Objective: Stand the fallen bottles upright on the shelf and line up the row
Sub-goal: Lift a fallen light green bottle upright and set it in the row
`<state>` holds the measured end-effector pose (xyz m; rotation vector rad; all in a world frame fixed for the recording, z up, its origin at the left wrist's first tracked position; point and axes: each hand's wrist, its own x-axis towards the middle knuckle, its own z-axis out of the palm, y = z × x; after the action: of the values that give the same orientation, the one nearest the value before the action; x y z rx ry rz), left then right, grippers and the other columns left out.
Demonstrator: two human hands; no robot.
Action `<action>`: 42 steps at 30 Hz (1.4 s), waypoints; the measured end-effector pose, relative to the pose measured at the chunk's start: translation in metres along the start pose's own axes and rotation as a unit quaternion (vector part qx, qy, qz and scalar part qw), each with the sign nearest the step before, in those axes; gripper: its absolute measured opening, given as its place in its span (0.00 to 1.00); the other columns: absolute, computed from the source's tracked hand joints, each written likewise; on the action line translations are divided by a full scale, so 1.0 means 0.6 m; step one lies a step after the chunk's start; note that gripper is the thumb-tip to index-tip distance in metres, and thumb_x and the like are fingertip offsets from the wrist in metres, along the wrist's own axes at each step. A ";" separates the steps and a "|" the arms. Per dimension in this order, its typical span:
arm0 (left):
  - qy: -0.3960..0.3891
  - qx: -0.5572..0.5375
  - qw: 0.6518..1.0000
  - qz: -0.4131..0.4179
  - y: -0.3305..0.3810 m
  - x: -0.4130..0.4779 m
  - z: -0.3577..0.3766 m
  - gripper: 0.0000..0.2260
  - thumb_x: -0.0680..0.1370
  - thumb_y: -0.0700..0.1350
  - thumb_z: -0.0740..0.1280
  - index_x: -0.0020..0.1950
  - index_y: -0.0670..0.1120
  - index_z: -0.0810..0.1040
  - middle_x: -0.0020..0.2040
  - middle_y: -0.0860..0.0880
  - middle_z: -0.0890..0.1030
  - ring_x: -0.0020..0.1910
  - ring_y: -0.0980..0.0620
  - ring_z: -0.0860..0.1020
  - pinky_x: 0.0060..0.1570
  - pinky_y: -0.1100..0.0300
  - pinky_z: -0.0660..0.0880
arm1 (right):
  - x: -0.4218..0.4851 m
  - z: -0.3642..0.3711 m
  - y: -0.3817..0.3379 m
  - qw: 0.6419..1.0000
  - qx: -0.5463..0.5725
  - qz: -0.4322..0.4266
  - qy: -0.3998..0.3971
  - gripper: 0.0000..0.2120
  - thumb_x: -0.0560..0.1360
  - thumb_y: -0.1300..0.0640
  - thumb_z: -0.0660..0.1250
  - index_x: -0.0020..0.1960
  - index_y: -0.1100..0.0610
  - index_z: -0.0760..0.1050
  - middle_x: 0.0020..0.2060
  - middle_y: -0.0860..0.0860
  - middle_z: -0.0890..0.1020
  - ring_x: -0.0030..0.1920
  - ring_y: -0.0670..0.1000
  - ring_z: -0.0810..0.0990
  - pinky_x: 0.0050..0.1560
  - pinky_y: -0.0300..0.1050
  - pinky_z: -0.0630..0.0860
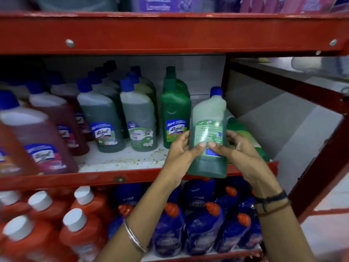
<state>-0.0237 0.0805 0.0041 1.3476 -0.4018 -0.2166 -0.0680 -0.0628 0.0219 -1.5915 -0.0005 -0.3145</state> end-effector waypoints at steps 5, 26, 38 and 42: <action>0.002 0.092 0.994 0.061 0.038 -0.052 -0.105 0.23 0.73 0.31 0.66 0.65 0.46 0.67 0.61 0.45 0.77 0.57 0.51 0.77 0.57 0.57 0.76 | -0.025 0.096 -0.007 0.997 -0.030 -0.044 -0.047 0.23 0.63 0.69 0.75 0.55 0.57 0.73 0.46 0.48 0.83 0.45 0.47 0.83 0.39 0.35 0.79; 0.212 0.330 0.916 0.089 0.034 -0.059 -0.377 0.26 0.72 0.40 0.68 0.66 0.44 0.63 0.63 0.42 0.74 0.61 0.44 0.74 0.60 0.51 0.73 | 0.074 0.413 0.066 0.988 -0.109 -0.088 0.059 0.22 0.66 0.59 0.75 0.53 0.57 0.66 0.46 0.49 0.75 0.48 0.51 0.78 0.43 0.33 0.76; 0.164 0.350 0.910 0.152 0.008 -0.100 -0.401 0.06 0.79 0.38 0.55 0.53 0.46 0.68 0.50 0.47 0.72 0.44 0.56 0.73 0.44 0.58 0.72 | 0.070 0.468 0.053 0.976 -0.191 -0.099 0.046 0.30 0.60 0.43 0.77 0.56 0.52 0.71 0.49 0.49 0.80 0.49 0.47 0.80 0.47 0.41 0.79; 0.166 0.354 0.913 0.114 0.000 -0.082 -0.395 0.18 0.77 0.37 0.60 0.67 0.41 0.63 0.63 0.42 0.70 0.62 0.47 0.71 0.57 0.59 0.69 | 0.075 0.436 0.049 0.990 -0.086 -0.076 -0.086 0.18 0.69 0.61 0.72 0.56 0.51 0.73 0.53 0.52 0.82 0.51 0.43 0.82 0.50 0.36 0.78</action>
<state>0.0270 0.3123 -0.0432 1.9902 -0.3556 0.3930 0.0329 0.1833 -0.0011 -1.7896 -0.2327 -0.3009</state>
